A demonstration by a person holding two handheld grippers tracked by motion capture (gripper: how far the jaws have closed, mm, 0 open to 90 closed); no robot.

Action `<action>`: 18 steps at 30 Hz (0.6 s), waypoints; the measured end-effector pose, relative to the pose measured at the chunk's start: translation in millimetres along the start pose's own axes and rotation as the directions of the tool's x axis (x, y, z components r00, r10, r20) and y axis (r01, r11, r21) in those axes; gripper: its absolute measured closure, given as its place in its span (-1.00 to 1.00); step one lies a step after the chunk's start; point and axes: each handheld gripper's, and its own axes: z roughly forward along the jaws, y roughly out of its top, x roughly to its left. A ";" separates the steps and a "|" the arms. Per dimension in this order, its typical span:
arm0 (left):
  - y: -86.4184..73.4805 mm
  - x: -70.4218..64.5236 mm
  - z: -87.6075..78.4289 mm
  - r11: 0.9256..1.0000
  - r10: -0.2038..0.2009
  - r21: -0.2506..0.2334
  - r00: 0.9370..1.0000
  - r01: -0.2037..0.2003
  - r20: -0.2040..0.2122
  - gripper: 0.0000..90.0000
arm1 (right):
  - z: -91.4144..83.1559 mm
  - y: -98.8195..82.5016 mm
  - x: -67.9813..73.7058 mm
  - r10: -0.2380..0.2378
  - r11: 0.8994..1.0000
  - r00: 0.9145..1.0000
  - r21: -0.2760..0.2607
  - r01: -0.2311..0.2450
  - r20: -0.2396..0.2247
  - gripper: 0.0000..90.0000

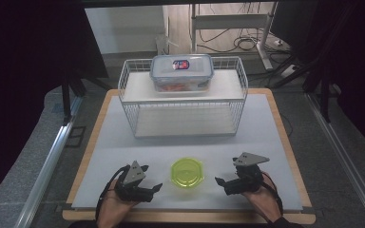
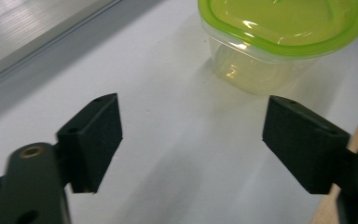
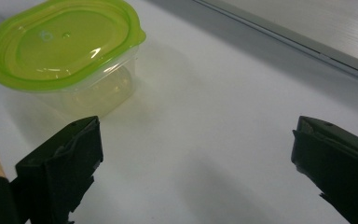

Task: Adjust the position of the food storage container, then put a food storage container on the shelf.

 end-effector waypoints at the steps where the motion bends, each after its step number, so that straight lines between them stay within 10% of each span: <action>1: -2.9 1.4 -2.6 1.000 -0.009 -0.010 1.000 0.009 -0.003 -0.67 | 0.3 -1.2 0.0 0.011 1.000 1.000 0.009 -0.010 -0.014 -0.98; 18: -10.2 4.5 -6.4 1.000 -0.015 0.013 0.997 0.016 -0.070 -0.89 | 7.1 -2.3 3.3 0.008 0.998 0.999 0.065 -0.005 -0.047 -0.95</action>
